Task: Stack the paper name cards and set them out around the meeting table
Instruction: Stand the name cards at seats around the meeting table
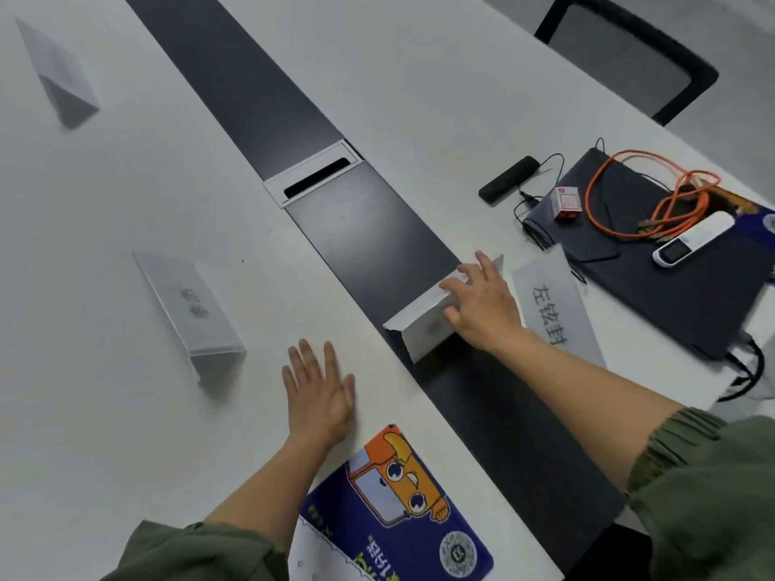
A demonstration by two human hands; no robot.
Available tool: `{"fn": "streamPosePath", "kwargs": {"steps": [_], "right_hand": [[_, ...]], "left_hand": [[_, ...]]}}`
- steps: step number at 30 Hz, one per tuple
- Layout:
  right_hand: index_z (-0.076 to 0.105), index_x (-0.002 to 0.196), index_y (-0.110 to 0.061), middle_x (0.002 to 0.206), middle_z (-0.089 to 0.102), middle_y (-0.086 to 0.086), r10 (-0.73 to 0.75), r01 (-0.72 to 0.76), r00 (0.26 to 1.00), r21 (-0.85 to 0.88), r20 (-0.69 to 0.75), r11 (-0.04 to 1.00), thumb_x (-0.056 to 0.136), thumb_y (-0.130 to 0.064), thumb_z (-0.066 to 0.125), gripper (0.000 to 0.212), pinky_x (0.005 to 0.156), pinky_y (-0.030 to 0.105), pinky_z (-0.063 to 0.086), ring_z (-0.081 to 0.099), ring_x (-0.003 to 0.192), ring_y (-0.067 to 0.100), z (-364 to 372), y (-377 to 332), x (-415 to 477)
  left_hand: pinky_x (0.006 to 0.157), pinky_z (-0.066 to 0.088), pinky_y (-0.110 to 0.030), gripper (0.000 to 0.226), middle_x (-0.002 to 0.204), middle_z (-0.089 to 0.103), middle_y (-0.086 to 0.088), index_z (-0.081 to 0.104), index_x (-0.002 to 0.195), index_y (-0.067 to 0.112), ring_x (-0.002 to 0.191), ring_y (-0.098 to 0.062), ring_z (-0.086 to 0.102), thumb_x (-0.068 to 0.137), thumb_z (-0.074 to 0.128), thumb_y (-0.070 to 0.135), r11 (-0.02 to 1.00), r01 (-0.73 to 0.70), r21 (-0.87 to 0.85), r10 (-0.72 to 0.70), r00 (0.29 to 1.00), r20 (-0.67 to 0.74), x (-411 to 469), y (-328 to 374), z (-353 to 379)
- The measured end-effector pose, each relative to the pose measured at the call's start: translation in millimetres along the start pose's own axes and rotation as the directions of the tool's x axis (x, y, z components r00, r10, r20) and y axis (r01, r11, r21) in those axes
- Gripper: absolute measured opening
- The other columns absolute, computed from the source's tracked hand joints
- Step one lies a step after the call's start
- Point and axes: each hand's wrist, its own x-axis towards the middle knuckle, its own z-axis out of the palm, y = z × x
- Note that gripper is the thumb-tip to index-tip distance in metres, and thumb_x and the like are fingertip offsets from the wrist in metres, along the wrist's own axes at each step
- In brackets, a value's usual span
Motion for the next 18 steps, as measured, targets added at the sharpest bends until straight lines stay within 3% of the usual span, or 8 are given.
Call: {"fn": "streamPosePath", "kwargs": {"steps": [8,12,15,18], "right_hand": [[0.054,0.133,-0.029,0.151,0.035,0.006,0.023,-0.024,0.999,-0.012,-0.040,1.000,0.090,-0.031,0.052,0.043,0.117,0.044,0.021,0.004,0.150,0.028,5,-20,24],[0.037,0.147,-0.032,0.159,0.022,0.006,-0.016,0.015,1.000,0.064,0.018,0.998,0.089,-0.031,0.056,0.061,0.116,0.047,0.024,0.001,0.151,0.025,-3,-15,19],[0.037,0.148,-0.025,0.158,0.026,0.008,0.048,-0.015,0.980,0.173,-0.191,0.985,0.085,-0.027,0.063,0.069,0.112,0.050,0.030,0.013,0.149,0.026,-15,10,-1],[0.040,0.145,-0.020,0.152,0.036,0.009,0.294,-0.237,0.888,0.197,-0.354,0.951,0.080,-0.031,0.067,0.071,0.107,0.052,0.034,0.028,0.142,0.030,-25,52,-27]], "left_hand": [[0.118,-0.014,-0.048,0.068,0.154,-0.033,-0.016,-0.021,0.151,0.018,0.141,-0.034,-0.033,0.100,0.008,0.052,1.000,0.000,0.008,0.000,1.000,0.017,1,-4,5],[0.118,-0.015,-0.048,0.069,0.154,-0.032,-0.016,-0.018,0.151,0.018,0.142,-0.034,-0.032,0.100,0.010,0.052,1.000,0.000,-0.004,0.000,1.000,0.017,1,-6,5],[0.120,-0.009,-0.049,0.069,0.157,-0.024,-0.019,-0.012,0.154,0.017,0.145,-0.036,-0.024,0.100,0.013,0.052,1.000,0.017,0.014,-0.018,1.000,0.014,0,-5,3],[0.120,-0.003,-0.048,0.065,0.161,-0.008,-0.019,0.005,0.155,0.015,0.149,-0.035,-0.010,0.101,0.021,0.047,1.000,-0.005,0.009,0.006,0.999,-0.035,7,-5,-5]]}}
